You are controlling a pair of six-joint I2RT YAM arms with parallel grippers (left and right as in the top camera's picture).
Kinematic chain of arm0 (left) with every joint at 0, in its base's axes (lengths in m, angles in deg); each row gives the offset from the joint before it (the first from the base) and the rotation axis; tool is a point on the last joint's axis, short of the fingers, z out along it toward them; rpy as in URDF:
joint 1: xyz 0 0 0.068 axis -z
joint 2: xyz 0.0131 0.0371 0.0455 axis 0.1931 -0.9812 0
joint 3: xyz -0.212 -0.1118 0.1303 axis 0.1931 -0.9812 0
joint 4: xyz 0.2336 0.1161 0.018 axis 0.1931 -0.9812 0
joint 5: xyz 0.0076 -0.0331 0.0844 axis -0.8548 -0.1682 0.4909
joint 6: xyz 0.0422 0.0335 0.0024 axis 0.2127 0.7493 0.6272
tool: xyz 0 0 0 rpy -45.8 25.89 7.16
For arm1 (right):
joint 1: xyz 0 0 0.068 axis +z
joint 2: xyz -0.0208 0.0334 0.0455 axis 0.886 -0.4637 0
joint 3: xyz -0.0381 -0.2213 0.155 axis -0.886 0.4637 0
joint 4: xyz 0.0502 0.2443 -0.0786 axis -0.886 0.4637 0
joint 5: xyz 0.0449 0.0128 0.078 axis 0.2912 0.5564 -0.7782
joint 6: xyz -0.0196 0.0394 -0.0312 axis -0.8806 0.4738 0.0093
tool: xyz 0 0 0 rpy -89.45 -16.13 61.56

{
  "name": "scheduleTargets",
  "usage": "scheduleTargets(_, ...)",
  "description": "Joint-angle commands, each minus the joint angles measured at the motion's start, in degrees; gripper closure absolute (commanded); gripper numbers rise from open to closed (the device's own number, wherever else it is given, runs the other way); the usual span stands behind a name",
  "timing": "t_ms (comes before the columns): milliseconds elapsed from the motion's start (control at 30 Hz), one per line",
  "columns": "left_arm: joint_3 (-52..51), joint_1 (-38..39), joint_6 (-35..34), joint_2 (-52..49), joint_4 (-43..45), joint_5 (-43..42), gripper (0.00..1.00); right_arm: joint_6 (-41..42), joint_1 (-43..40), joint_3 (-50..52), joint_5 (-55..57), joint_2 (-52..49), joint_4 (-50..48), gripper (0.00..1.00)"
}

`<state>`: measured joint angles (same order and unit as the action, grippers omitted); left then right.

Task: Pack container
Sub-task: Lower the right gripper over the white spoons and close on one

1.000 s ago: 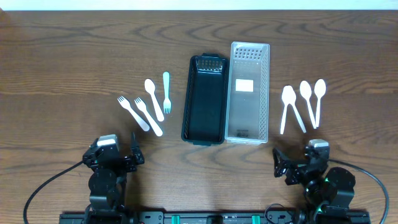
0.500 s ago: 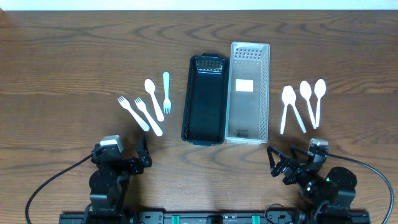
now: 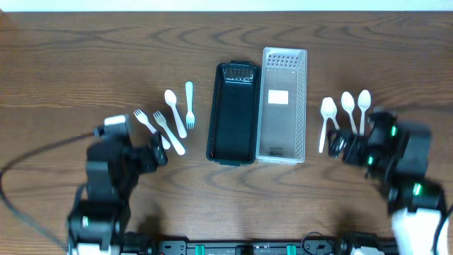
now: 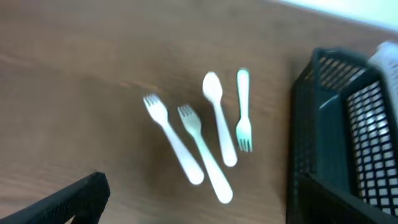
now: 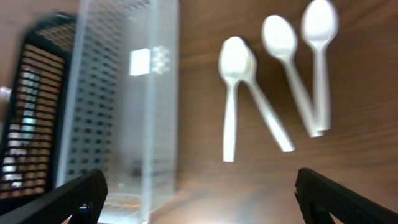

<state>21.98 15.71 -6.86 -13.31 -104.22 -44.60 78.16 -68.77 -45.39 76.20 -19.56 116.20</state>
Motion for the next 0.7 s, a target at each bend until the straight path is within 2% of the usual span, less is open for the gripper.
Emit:
scheduleTargets(0, 7.5, -0.3, -0.2, -9.9, -2.5, 1.3, 0.02, -8.2, 0.8, -10.8, 4.8, -9.9, 3.4, 0.01)
scheduleTargets(67, 11.6, -0.3, 0.7, -15.4, -4.3, 1.3, 0.02, -9.1, 0.8, -16.2, 4.6, -15.8, 5.0, 0.01)
scheduleTargets(167, 16.3, -0.3, 3.8, -21.7, -6.0, 1.3, 0.02, -12.0, 0.8, -19.2, 4.6, -21.4, 2.9, 0.02)
scheduleTargets(200, 17.2, -0.5, 4.7, -23.0, -6.3, 1.3, 0.02, -12.4, 0.8, -19.3, 4.6, -23.0, 1.6, 0.11)
scheduleTargets(267, 18.4, -1.1, 5.6, -25.0, -6.4, 1.3, 0.02, -12.5, 0.8, -19.3, 4.6, -26.8, -0.2, 0.14)
scheduleTargets(667, 18.6, -5.6, 7.3, -26.3, -6.3, 1.3, 0.02, -12.5, 0.8, -19.3, 9.8, -46.8, -2.6, 0.30)
